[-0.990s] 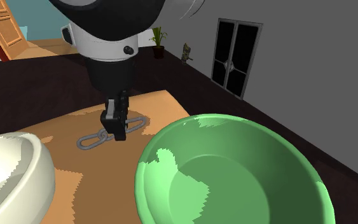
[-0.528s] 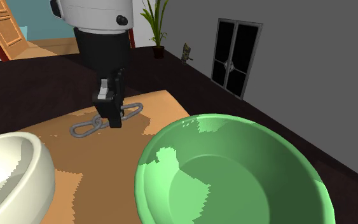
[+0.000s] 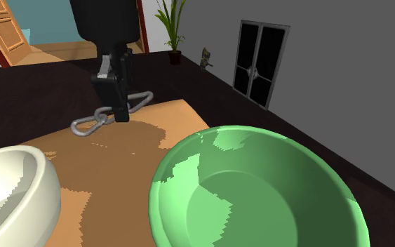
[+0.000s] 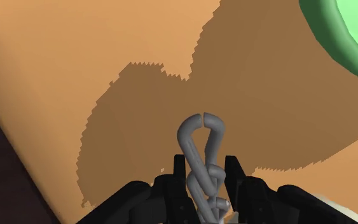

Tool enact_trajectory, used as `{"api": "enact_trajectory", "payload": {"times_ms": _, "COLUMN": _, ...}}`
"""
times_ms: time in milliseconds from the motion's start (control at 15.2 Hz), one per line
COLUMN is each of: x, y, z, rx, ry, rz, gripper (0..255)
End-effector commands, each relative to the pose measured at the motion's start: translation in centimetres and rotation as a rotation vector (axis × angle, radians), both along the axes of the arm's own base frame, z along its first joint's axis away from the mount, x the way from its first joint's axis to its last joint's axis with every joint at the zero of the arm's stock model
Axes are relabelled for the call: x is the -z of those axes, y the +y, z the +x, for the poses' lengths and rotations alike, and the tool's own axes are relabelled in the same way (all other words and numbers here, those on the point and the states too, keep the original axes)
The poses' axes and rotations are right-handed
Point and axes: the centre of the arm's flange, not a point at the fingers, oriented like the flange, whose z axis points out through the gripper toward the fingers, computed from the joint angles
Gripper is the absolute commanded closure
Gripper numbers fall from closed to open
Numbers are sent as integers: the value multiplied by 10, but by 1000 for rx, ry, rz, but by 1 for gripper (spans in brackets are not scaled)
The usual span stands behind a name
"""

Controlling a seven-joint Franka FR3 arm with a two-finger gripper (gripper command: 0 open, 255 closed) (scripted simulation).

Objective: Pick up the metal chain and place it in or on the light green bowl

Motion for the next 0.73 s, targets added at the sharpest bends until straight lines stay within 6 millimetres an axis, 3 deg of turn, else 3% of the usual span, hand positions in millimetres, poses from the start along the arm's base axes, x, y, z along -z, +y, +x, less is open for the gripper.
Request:
{"api": "enact_trajectory", "payload": {"times_ms": 0, "x": -11, "y": 0, "z": 0, "rx": 0, "ry": 0, "rz": 0, "gripper": 255}}
{"api": "enact_trajectory", "payload": {"times_ms": 660, "x": -64, "y": 0, "z": 0, "rx": 0, "ry": 0, "rz": 0, "gripper": 255}}
